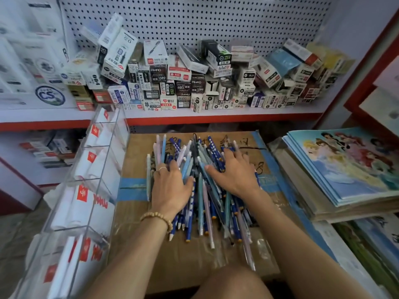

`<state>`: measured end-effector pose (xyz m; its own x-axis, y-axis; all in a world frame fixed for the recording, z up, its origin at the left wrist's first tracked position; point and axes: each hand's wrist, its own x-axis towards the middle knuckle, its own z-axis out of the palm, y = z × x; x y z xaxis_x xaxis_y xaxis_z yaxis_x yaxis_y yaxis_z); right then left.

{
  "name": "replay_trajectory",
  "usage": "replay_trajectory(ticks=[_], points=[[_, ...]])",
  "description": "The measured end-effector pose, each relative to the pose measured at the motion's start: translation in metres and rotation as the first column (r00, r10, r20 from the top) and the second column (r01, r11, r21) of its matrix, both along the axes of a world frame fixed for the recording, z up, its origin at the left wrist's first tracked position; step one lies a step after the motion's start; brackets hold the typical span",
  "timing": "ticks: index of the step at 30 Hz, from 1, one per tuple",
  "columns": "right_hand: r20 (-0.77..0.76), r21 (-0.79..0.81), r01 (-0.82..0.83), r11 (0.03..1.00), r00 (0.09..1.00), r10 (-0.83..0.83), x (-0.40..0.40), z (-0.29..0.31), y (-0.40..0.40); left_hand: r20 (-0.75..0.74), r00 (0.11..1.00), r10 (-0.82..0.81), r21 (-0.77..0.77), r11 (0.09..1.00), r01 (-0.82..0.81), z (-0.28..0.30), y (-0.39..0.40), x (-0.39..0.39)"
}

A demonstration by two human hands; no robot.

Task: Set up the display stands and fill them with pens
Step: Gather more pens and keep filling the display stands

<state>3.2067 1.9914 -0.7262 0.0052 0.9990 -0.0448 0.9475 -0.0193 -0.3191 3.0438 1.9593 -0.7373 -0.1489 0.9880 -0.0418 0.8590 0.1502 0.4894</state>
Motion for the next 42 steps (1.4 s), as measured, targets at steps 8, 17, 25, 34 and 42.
replay_trajectory(ticks=[8,17,25,34,42], points=[[0.020,0.037,-0.001,0.999,1.000,0.001,-0.009,0.011,0.035,0.050,0.998,-0.041,-0.025,0.999,0.042,-0.001,0.004,-0.008],[0.025,-0.117,-0.084,0.990,0.996,0.088,-0.023,0.010,0.077,0.166,0.986,-0.004,-0.066,0.998,0.015,-0.003,0.010,-0.018],[-0.246,0.016,0.006,1.000,0.969,-0.002,-0.023,0.008,0.085,0.283,0.958,0.053,0.008,0.998,-0.057,-0.001,0.004,-0.025],[-0.312,-0.229,0.004,0.973,0.947,-0.077,-0.016,0.005,0.101,0.364,0.925,0.107,0.039,0.991,-0.130,0.001,0.001,-0.031],[-0.717,0.033,0.160,0.987,0.692,-0.088,-0.005,0.034,0.082,0.539,0.840,0.063,0.066,0.991,-0.117,0.035,-0.008,-0.024]])
